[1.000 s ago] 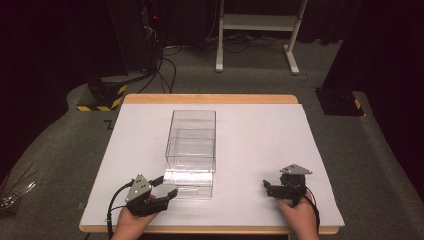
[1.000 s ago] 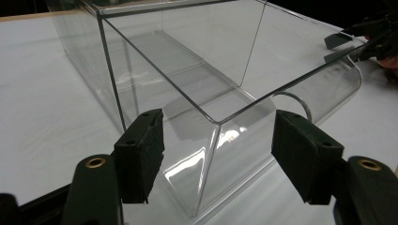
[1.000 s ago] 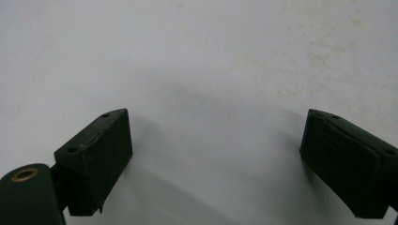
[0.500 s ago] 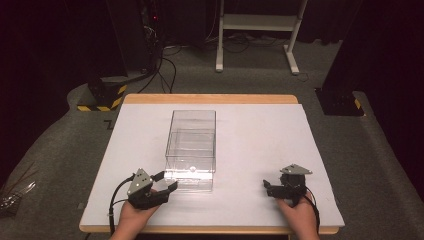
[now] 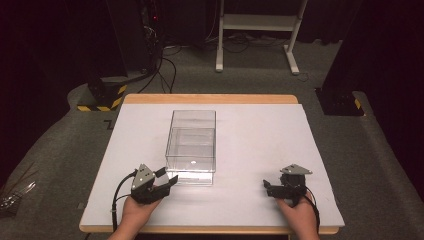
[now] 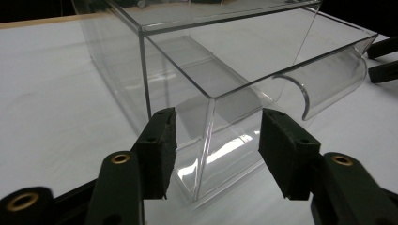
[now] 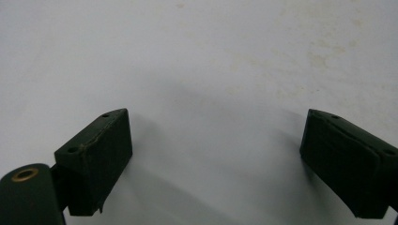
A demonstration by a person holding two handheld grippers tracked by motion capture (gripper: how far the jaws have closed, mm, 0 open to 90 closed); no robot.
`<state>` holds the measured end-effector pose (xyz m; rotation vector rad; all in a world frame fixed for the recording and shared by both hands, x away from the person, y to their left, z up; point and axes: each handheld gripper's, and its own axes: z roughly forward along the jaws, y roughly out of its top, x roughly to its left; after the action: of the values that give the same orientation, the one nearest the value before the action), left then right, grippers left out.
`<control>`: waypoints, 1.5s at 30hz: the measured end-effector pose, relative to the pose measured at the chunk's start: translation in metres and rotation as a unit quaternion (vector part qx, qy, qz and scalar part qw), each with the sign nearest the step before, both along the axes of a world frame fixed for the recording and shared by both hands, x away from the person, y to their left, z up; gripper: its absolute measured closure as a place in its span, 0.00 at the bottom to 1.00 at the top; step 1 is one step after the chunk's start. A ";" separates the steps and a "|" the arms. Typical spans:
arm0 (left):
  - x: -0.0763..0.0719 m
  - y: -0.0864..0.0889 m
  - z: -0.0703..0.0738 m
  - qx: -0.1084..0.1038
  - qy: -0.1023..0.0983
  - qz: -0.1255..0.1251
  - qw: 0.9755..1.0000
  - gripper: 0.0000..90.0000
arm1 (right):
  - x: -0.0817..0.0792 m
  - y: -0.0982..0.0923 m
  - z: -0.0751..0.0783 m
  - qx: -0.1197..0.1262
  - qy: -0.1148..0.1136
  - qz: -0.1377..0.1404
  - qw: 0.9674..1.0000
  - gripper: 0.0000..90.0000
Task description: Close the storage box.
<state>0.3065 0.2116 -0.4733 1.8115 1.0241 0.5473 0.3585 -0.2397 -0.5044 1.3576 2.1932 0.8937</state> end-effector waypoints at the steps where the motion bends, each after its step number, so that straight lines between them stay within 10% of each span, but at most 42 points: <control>1: 0.001 0.000 0.000 0.000 0.004 0.001 1.000 0.57 | 0.000 0.000 0.000 0.000 0.000 0.000 1.000 0.11; 17: 0.020 -0.005 -0.005 0.003 0.017 0.038 0.999 0.29 | 0.000 0.000 0.000 0.000 0.000 0.000 1.000 0.11; 45: 0.046 -0.008 -0.008 -0.002 0.012 0.052 0.999 0.30 | 0.000 0.000 0.000 0.000 -0.001 0.000 1.000 0.11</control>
<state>0.3529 0.2038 -0.4813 1.7725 1.1390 0.5878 0.3585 -0.2399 -0.5044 1.3579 2.1915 0.8944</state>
